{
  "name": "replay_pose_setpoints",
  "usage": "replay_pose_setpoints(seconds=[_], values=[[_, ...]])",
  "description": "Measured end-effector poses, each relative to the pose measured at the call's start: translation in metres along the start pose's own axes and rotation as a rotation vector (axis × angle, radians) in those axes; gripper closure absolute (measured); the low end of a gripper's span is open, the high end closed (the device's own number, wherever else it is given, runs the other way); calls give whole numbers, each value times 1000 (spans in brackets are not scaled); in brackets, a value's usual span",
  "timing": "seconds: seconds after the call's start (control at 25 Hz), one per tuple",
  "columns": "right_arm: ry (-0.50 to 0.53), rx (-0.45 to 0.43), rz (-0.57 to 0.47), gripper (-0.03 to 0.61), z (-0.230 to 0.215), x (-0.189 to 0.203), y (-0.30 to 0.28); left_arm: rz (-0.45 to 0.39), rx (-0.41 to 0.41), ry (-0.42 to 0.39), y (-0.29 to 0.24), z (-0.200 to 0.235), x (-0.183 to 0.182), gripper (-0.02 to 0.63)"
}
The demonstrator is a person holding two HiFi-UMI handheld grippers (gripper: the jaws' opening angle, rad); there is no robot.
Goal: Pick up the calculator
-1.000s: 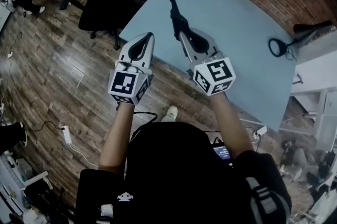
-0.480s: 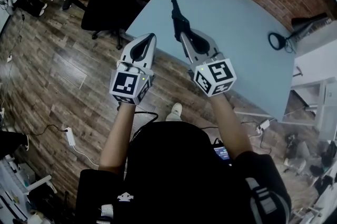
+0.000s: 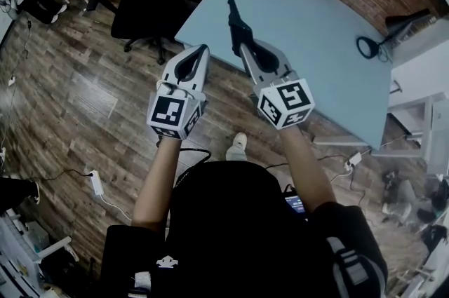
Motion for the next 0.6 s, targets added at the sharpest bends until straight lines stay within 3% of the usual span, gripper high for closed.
replay_pose_setpoints(seconds=[0.6], values=[[2,39,-16,531,60,-1,33,-26,35,-6,65,-8,-5,610]])
Point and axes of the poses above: the fingertips, and each gripper's own axes: y backward along the fingers, z to its left, x out of its underside, the point moved 3 cm from there along y, backward along the fingers, and after that the axes turned 1 degree about -z, right-handed, at the moved point
